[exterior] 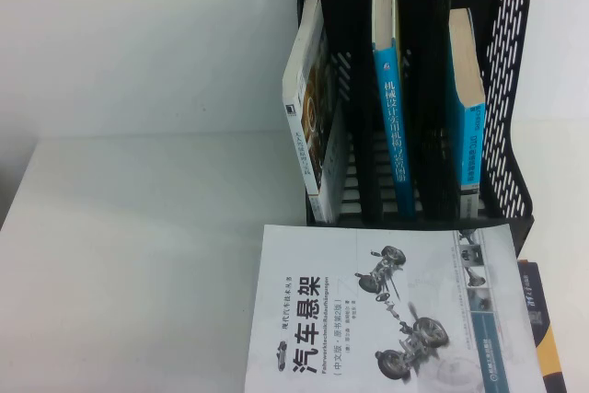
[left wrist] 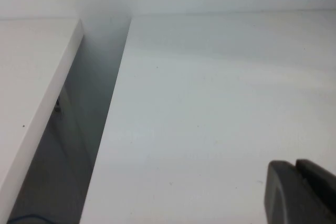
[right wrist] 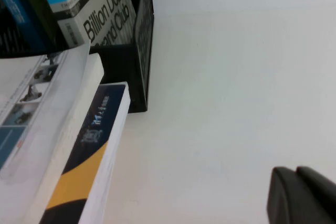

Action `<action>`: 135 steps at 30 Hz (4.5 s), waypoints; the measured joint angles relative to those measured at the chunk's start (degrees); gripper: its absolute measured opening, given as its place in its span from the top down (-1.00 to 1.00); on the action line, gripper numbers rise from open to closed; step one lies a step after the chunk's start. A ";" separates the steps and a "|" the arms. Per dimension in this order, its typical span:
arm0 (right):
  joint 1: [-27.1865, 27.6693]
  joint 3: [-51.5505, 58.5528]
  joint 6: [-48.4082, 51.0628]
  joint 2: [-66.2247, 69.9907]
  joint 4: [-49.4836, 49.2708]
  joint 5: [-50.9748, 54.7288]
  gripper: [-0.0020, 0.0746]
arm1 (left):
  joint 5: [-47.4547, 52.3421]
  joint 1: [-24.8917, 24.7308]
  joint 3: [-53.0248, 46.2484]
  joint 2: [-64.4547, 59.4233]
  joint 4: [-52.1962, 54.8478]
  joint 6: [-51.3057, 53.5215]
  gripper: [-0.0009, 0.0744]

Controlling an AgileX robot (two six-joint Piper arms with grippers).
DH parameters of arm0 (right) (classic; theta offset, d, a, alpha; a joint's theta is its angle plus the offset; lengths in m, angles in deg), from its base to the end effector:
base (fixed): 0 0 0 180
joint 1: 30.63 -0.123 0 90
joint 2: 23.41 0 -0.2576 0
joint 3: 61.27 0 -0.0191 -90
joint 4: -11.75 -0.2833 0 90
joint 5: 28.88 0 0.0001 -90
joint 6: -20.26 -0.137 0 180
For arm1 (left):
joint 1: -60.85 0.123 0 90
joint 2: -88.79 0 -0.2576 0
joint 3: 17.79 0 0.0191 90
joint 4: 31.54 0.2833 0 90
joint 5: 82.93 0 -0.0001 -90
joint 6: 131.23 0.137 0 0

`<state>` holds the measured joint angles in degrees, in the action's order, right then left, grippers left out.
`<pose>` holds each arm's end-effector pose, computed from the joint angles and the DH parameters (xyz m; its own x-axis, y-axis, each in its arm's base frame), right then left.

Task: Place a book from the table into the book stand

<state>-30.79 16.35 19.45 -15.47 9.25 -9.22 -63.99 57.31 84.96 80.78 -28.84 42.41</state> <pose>0.1580 0.0025 0.1635 -0.2628 0.0545 -0.9633 -0.0025 0.9984 0.0571 0.1583 -0.0077 0.1677 -0.2471 -0.0512 -0.9676 0.0306 0.9977 -0.0606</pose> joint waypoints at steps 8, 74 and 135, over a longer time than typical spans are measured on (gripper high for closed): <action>0.00 0.22 0.00 0.00 -0.10 -2.06 0.95 | -0.22 0.00 0.00 0.00 0.00 0.00 0.99; 0.00 -30.41 -2.98 40.22 -20.69 12.29 0.95 | 8.49 0.00 27.70 -36.50 -27.57 -6.07 0.99; -3.05 -39.42 38.55 85.49 -43.58 16.68 0.95 | 32.85 0.00 35.02 -85.53 -93.33 54.53 0.14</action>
<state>-33.84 -23.07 58.01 70.02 -34.33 7.46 -31.14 57.31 119.99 -4.75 -122.16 96.93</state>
